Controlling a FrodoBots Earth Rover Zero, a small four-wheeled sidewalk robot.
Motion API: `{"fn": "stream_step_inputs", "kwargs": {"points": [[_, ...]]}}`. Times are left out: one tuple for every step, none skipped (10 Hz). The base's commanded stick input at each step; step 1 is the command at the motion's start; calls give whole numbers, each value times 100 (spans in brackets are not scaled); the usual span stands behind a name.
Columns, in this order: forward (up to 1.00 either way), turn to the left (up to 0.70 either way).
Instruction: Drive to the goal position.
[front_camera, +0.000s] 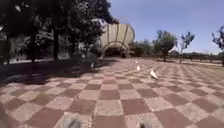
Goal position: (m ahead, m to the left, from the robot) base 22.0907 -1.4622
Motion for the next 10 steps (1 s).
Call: {"fn": "stream_step_inputs", "kwargs": {"points": [[70, 27], [70, 27], [70, 27], [70, 27], [70, 27], [70, 27], [70, 27], [70, 27], [70, 15], [70, 0]]}}
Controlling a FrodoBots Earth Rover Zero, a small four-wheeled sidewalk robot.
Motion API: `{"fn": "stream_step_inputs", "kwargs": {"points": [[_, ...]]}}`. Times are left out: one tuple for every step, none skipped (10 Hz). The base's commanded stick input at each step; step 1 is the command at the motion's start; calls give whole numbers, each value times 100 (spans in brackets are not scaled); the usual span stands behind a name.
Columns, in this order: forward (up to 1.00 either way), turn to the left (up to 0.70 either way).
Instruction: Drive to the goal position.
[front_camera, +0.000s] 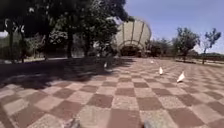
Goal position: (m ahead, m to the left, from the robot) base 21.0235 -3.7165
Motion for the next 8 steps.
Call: {"fn": "stream_step_inputs", "kwargs": {"points": [[70, 0], [70, -25], [70, -27], [70, -27], [70, -27], [70, -27], [70, -27], [70, -27]]}}
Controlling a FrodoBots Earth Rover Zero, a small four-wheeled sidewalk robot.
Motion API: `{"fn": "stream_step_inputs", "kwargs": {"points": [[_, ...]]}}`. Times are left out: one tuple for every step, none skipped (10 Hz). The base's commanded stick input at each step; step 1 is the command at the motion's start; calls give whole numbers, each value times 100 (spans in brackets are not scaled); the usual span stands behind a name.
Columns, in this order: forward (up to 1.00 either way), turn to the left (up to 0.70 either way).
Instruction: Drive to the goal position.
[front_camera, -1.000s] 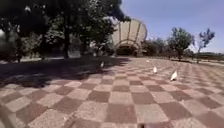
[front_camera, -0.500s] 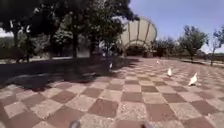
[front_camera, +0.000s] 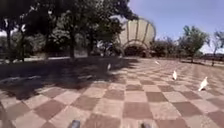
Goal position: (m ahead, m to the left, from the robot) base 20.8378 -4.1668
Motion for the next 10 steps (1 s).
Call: {"fn": "stream_step_inputs", "kwargs": {"points": [[70, -27], [70, -27], [70, -27], [70, -27], [70, -27], [70, -21], [70, -2], [70, 0], [70, 0], [70, 0]]}}
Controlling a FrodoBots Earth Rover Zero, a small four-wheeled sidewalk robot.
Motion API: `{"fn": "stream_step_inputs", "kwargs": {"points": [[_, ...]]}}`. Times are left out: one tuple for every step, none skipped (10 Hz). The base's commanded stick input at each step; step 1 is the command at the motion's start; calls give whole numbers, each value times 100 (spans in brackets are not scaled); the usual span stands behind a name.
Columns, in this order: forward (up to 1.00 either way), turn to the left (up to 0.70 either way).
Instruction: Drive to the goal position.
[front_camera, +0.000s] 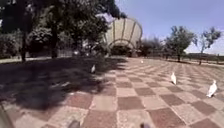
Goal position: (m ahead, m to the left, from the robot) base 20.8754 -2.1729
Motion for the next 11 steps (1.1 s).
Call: {"fn": "stream_step_inputs", "kwargs": {"points": [[70, 0], [70, 0], [70, 0], [70, 0], [70, 0], [70, 0], [70, 0], [70, 0], [70, 0], [70, 0], [70, 0]]}}
